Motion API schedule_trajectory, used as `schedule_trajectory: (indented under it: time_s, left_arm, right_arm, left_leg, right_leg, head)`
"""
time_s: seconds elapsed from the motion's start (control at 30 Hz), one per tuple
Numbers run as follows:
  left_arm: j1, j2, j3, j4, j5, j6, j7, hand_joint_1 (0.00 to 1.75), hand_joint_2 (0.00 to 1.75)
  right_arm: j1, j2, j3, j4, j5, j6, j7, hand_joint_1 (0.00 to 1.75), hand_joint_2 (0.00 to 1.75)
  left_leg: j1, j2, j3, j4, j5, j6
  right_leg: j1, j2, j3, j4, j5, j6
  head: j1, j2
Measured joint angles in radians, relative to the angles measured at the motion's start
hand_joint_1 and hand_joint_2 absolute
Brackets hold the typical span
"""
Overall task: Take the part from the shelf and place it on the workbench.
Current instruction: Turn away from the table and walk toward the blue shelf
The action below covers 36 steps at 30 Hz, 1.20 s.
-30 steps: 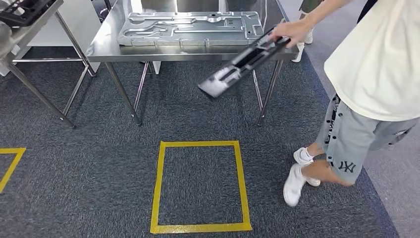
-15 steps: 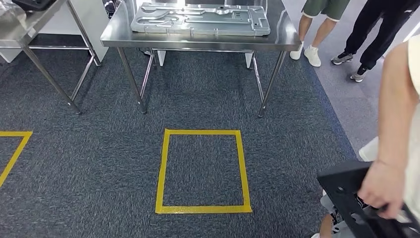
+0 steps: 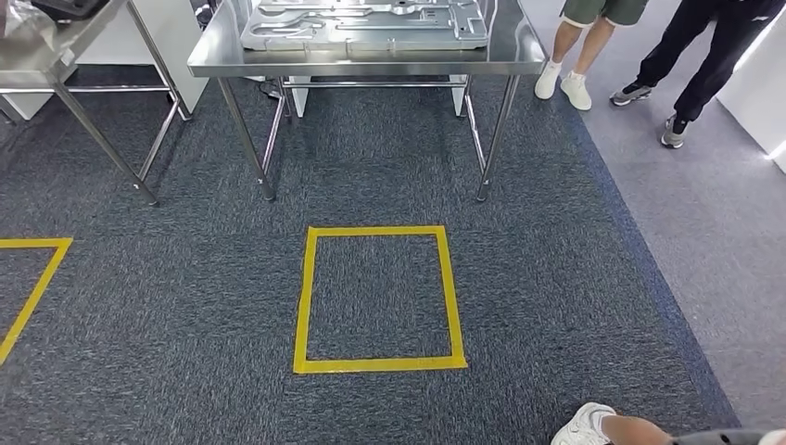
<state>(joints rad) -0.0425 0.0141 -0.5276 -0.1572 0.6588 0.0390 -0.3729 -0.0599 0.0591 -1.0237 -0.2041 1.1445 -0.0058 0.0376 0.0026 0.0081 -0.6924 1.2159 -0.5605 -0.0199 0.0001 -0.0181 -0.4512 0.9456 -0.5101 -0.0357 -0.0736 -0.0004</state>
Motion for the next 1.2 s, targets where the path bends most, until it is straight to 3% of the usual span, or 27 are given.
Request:
schedule_trajectory:
  time_s: [0.03, 0.07, 0.1, 0.17, 0.23, 0.27, 0.33, 0.4, 0.5, 0.53, 0.57, 0.6, 0.63, 0.7, 0.77, 0.8, 0.83, 0.9, 0.93, 1.0, 1.07, 1.1, 1.13, 1.2]
  left_arm:
    - [0.0, 0.001, 0.0, 0.0, 0.0, 0.0, 0.003, 0.0, 0.0]
    - [0.0, 0.002, 0.0, 0.0, 0.0, 0.0, 0.006, 0.0, 0.0]
    - [0.0, 0.004, 0.0, 0.0, 0.0, 0.0, 0.008, 0.0, 0.0]
    - [-0.002, 0.005, 0.0, 0.0, 0.0, 0.0, 0.01, 0.0, 0.0]
    - [-0.008, 0.006, 0.0, -0.001, 0.0, 0.0, 0.01, 0.0, 0.0]
    - [-0.01, 0.006, 0.0, -0.001, 0.0, 0.0, 0.011, 0.0, 0.0]
    - [-0.01, 0.007, 0.0, -0.001, 0.0, 0.0, 0.012, 0.0, 0.0]
    - [-0.008, 0.007, 0.0, -0.001, 0.0, 0.002, 0.012, 0.0, 0.0]
    - [-0.007, 0.007, 0.0, -0.001, 0.0, 0.006, 0.013, 0.0, 0.0]
    - [-0.006, 0.007, 0.0, -0.001, 0.0, 0.007, 0.013, 0.0, 0.0]
    - [-0.005, 0.007, 0.0, -0.001, 0.0, 0.008, 0.013, 0.0, 0.0]
    - [-0.003, 0.007, 0.0, -0.001, 0.0, 0.008, 0.013, 0.0, 0.0]
    - [-0.002, 0.007, 0.0, -0.001, 0.0, 0.008, 0.013, 0.0, 0.0]
    - [-0.004, 0.005, 0.0, -0.001, 0.0, 0.009, 0.013, 0.0, 0.0]
    - [-0.007, 0.002, -0.001, -0.001, 0.0, 0.009, 0.013, 0.0, 0.0]
    - [-0.008, 0.002, -0.001, -0.001, 0.0, 0.009, 0.013, 0.0, 0.0]
    - [-0.007, 0.003, -0.001, -0.001, 0.0, 0.009, 0.013, 0.0, 0.0]
    - [-0.004, 0.004, -0.001, -0.001, 0.0, 0.009, 0.013, 0.0, 0.0]
    - [-0.004, 0.004, -0.001, -0.001, 0.0, 0.009, 0.013, 0.0, 0.0]
    - [-0.006, 0.005, -0.001, -0.001, 0.0, 0.009, 0.013, 0.0, 0.0]
    - [-0.006, 0.005, -0.001, -0.001, 0.0, 0.009, 0.013, 0.0, 0.0]
    - [-0.005, 0.005, -0.001, -0.001, -0.001, 0.009, 0.013, 0.0, 0.0]
    - [-0.003, 0.006, -0.001, -0.001, -0.002, 0.009, 0.013, 0.0, 0.0]
    - [-0.003, 0.007, -0.004, -0.001, -0.012, 0.008, 0.012, 0.0, 0.0]
  right_arm:
    - [0.0, 0.0, 0.0, 0.0, 0.004, 0.008, -0.001, 0.0, 0.0]
    - [0.001, 0.0, 0.001, 0.0, 0.007, 0.014, -0.001, 0.0, 0.0]
    - [0.001, 0.0, 0.002, 0.0, 0.01, 0.019, -0.001, 0.0, 0.0]
    - [0.001, 0.0, 0.003, 0.0, 0.013, 0.024, 0.0, 0.0, 0.0]
    - [0.001, -0.002, 0.004, 0.0, 0.015, 0.026, 0.0, 0.0, 0.0]
    - [0.0, -0.003, 0.004, 0.0, 0.016, 0.027, 0.0, 0.0, 0.0]
    - [-0.003, -0.003, 0.005, 0.001, 0.017, 0.03, 0.0, 0.0, 0.0]
    - [-0.005, -0.004, 0.005, 0.001, 0.018, 0.032, -0.001, 0.0, 0.0]
    - [0.001, -0.005, 0.006, 0.001, 0.019, 0.033, -0.002, 0.0, 0.0]
    - [0.004, -0.005, 0.006, 0.001, 0.019, 0.034, -0.002, 0.0, 0.0]
    - [0.006, -0.005, 0.006, 0.001, 0.019, 0.034, -0.002, 0.0, 0.0]
    - [0.007, -0.005, 0.006, 0.001, 0.02, 0.034, -0.002, 0.0, 0.0]
    - [0.007, -0.005, 0.007, 0.001, 0.02, 0.033, -0.002, 0.0, 0.0]
    - [0.008, -0.007, 0.008, 0.001, 0.021, 0.033, -0.002, 0.0, 0.0]
    - [0.008, -0.008, 0.009, 0.001, 0.022, 0.033, -0.003, 0.0, 0.0]
    - [0.007, -0.009, 0.01, 0.002, 0.022, 0.032, -0.003, 0.0, 0.0]
    - [0.006, -0.008, 0.01, 0.002, 0.022, 0.032, -0.003, 0.0, 0.0]
    - [0.006, -0.006, 0.011, 0.002, 0.022, 0.032, -0.003, 0.0, 0.0]
    - [0.007, -0.005, 0.012, 0.002, 0.022, 0.032, -0.003, 0.0, 0.0]
    - [0.009, -0.003, 0.012, 0.002, 0.022, 0.032, -0.004, 0.0, 0.0]
    - [0.01, -0.003, 0.012, 0.002, 0.022, 0.032, -0.004, 0.0, 0.0]
    - [0.01, -0.002, 0.012, 0.002, 0.023, 0.031, -0.005, 0.0, 0.0]
    - [0.01, -0.001, 0.012, 0.002, 0.023, 0.029, -0.005, 0.0, 0.0]
    - [0.01, 0.003, 0.013, 0.002, 0.023, 0.022, -0.005, 0.0, 0.0]
  left_leg:
    - [0.005, 0.0, -0.009, 0.052, -0.013, -0.006]
    - [0.009, 0.0, -0.004, 0.074, -0.006, -0.011]
    - [0.013, 0.002, 0.019, 0.057, 0.017, -0.016]
    - [0.02, 0.02, 0.113, -0.073, 0.057, -0.023]
    - [0.018, 0.044, 0.186, -0.191, 0.064, -0.014]
    - [0.015, 0.051, 0.196, -0.216, 0.059, -0.004]
    - [0.013, 0.038, 0.186, -0.221, 0.061, 0.02]
    - [0.013, 0.025, 0.179, -0.225, 0.071, 0.039]
    - [0.006, 0.001, 0.162, -0.226, 0.087, 0.056]
    - [0.002, -0.01, 0.156, -0.226, 0.091, 0.059]
    - [-0.002, -0.021, 0.152, -0.225, 0.095, 0.06]
    - [-0.005, -0.032, 0.15, -0.225, 0.097, 0.06]
    - [-0.008, -0.044, 0.149, -0.224, 0.099, 0.059]
    - [-0.011, -0.064, 0.146, -0.222, 0.103, 0.057]
    - [-0.009, -0.082, 0.138, -0.22, 0.108, 0.049]
    - [-0.008, -0.092, 0.133, -0.22, 0.112, 0.043]
    - [-0.007, -0.102, 0.13, -0.221, 0.116, 0.037]
    - [-0.008, -0.087, 0.118, -0.202, 0.103, 0.026]
    - [-0.008, -0.068, 0.101, -0.167, 0.08, 0.02]
    - [-0.001, -0.032, 0.044, -0.042, 0.011, 0.008]
    - [0.009, -0.022, 0.002, 0.057, -0.023, -0.004]
    - [0.013, -0.018, 0.007, 0.055, -0.012, -0.01]
    - [0.017, -0.011, 0.034, 0.01, 0.014, -0.013]
    - [0.018, 0.023, 0.113, -0.13, 0.069, -0.015]
  right_leg:
    - [-0.001, -0.004, -0.012, 0.002, 0.008, 0.002]
    - [-0.003, -0.008, -0.024, 0.006, 0.014, 0.005]
    - [-0.005, -0.014, -0.034, 0.011, 0.018, 0.008]
    - [-0.009, -0.027, -0.05, 0.025, 0.02, 0.017]
    - [-0.008, -0.042, -0.06, 0.04, 0.019, 0.03]
    - [-0.006, -0.049, -0.062, 0.045, 0.019, 0.037]
    - [-0.005, -0.063, -0.064, 0.049, 0.02, 0.051]
    - [-0.01, -0.042, -0.077, 0.078, -0.006, 0.062]
    - [-0.013, 0.005, -0.158, 0.259, -0.114, 0.067]
    - [-0.013, 0.009, -0.184, 0.318, -0.136, 0.066]
    - [-0.012, 0.011, -0.194, 0.343, -0.136, 0.063]
    - [-0.011, 0.014, -0.186, 0.328, -0.116, 0.058]
    - [-0.009, 0.021, -0.16, 0.276, -0.081, 0.05]
    - [-0.003, 0.065, -0.093, 0.133, -0.013, 0.028]
    - [0.001, 0.097, -0.062, 0.056, 0.01, 0.017]
    - [0.003, 0.094, -0.061, 0.049, 0.01, 0.015]
    - [0.002, 0.082, -0.06, 0.043, 0.014, 0.015]
    - [-0.003, 0.058, -0.054, 0.027, 0.024, 0.01]
    - [-0.007, 0.045, -0.052, 0.02, 0.028, 0.008]
    - [-0.007, 0.017, -0.054, 0.018, 0.03, 0.005]
    - [-0.007, -0.011, -0.057, 0.022, 0.029, 0.006]
    - [-0.008, -0.024, -0.058, 0.023, 0.028, 0.008]
    - [-0.009, -0.035, -0.058, 0.026, 0.026, 0.011]
    - [-0.01, -0.056, -0.057, 0.036, 0.018, 0.022]
  head:
    - [0.0, 0.0]
    - [0.0, 0.0]
    - [0.0, 0.0]
    - [0.0, 0.0]
    - [0.0, 0.0]
    - [0.0, 0.0]
    - [0.001, 0.0]
    - [0.001, 0.0]
    - [0.001, 0.0]
    - [0.001, 0.0]
    - [0.001, 0.0]
    - [0.001, 0.0]
    - [0.001, 0.0]
    - [0.001, 0.0]
    - [0.001, 0.0]
    - [0.001, 0.0]
    - [0.001, 0.0]
    - [0.001, 0.0]
    - [0.001, 0.0]
    - [0.0, 0.0]
    - [0.0, 0.0]
    - [0.0, 0.0]
    - [0.0, 0.0]
    - [0.0, 0.0]
